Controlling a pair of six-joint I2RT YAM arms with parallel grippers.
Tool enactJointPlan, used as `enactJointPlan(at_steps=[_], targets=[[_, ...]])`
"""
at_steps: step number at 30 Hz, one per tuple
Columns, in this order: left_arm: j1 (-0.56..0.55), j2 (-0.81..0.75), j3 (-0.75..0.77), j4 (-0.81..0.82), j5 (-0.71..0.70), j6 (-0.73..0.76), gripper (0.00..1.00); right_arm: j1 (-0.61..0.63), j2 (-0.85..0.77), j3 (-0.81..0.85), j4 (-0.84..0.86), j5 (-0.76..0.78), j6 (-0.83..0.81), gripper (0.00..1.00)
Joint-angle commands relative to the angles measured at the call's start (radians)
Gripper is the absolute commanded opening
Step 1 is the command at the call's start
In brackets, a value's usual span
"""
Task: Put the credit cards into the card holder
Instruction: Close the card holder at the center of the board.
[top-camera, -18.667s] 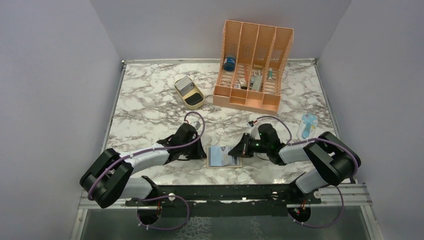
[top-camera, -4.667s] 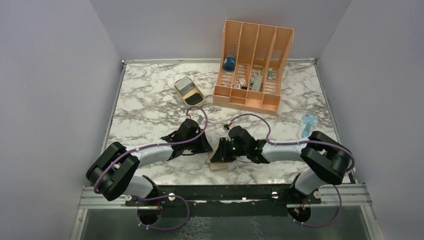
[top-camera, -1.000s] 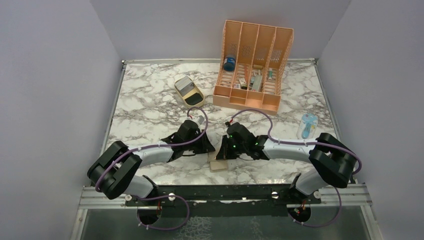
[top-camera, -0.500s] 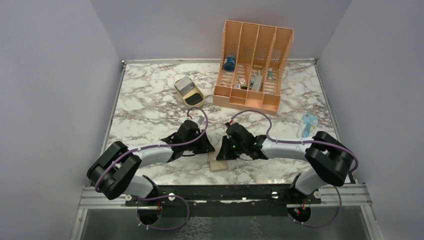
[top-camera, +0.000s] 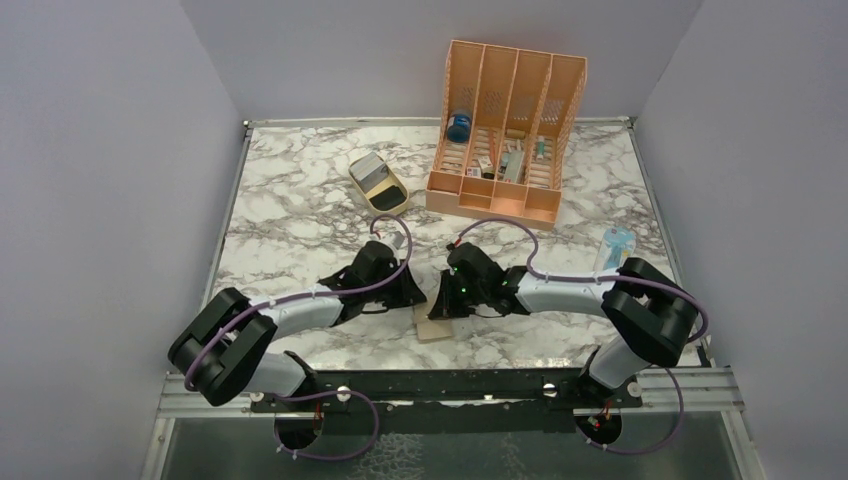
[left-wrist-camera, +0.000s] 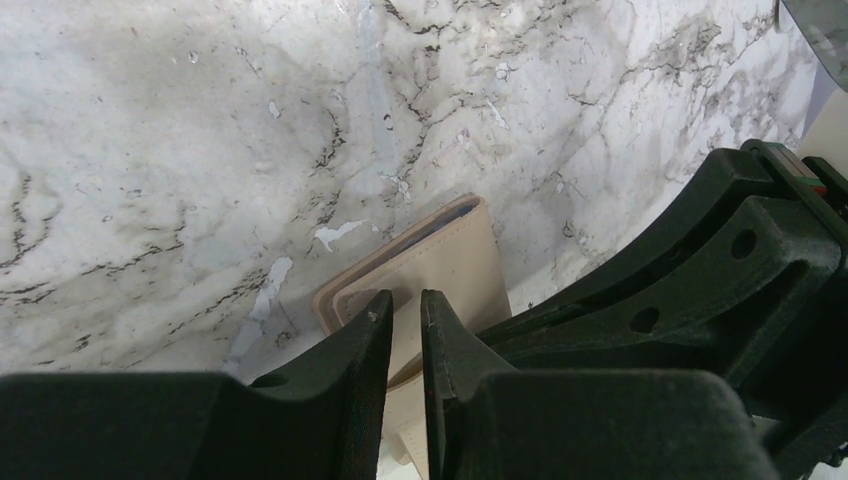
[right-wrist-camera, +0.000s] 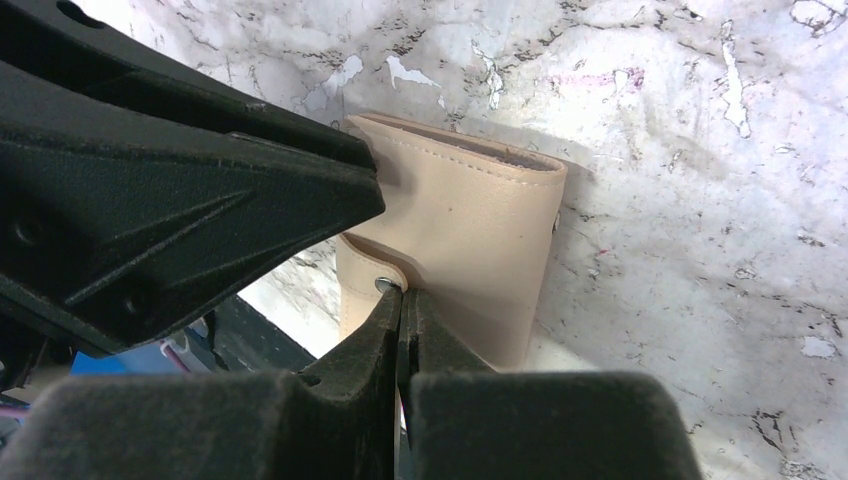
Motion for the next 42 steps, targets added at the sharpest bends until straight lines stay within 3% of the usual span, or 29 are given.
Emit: enactJointPlan(at_steps=[1, 5, 8, 15, 22, 39, 42], targets=[[-0.001, -0.052, -0.018, -0.085, 0.001, 0.006, 0.19, -0.008, 0.05, -0.011, -0.068, 0.054, -0.012, 0.01], [-0.005, -0.128, -0.008, -0.113, 0.018, -0.008, 0.16, -0.008, 0.056, -0.013, -0.068, 0.05, -0.007, 0.01], [-0.013, -0.169, -0.017, -0.111, 0.046, -0.035, 0.08, -0.008, 0.058, -0.011, -0.07, 0.051, -0.005, 0.01], [-0.028, -0.144, -0.051, -0.048, 0.092, -0.053, 0.0, -0.008, 0.057, -0.019, -0.054, 0.042, -0.001, 0.01], [-0.049, -0.049, -0.046, 0.009, 0.106, -0.059, 0.0, -0.008, 0.055, -0.02, -0.052, 0.04, -0.001, 0.01], [-0.061, -0.003, -0.022, -0.15, -0.013, -0.027, 0.0, -0.008, 0.058, -0.016, -0.032, 0.015, -0.018, 0.01], [-0.061, -0.054, 0.019, -0.187, -0.036, -0.022, 0.01, -0.008, 0.02, 0.041, -0.093, 0.029, -0.046, 0.1]])
